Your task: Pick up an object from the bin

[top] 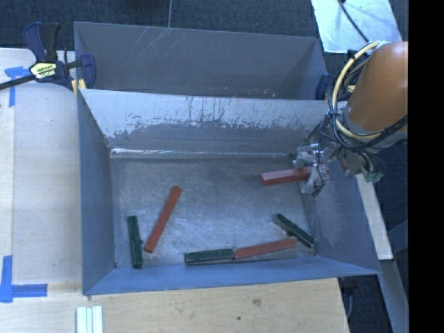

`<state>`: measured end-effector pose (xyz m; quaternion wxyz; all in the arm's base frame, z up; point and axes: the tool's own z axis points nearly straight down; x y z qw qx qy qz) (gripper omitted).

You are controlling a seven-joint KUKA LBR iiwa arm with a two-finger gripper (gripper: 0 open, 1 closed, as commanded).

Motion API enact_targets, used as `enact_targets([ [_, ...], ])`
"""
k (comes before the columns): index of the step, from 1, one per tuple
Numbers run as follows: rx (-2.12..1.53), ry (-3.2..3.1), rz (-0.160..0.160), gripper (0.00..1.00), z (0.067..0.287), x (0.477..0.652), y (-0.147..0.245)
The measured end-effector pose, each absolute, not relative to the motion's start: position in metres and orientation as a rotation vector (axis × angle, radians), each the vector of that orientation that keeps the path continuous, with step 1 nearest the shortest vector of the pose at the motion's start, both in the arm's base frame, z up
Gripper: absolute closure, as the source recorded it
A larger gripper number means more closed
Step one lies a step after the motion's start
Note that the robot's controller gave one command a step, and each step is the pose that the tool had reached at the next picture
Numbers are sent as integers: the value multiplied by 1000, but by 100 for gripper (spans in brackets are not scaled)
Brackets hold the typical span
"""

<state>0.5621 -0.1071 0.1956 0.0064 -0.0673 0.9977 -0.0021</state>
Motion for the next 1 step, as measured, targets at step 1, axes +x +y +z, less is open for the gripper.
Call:
enact_targets([
  [1, -245, 3118, -7, 100, 339, 580, -125],
])
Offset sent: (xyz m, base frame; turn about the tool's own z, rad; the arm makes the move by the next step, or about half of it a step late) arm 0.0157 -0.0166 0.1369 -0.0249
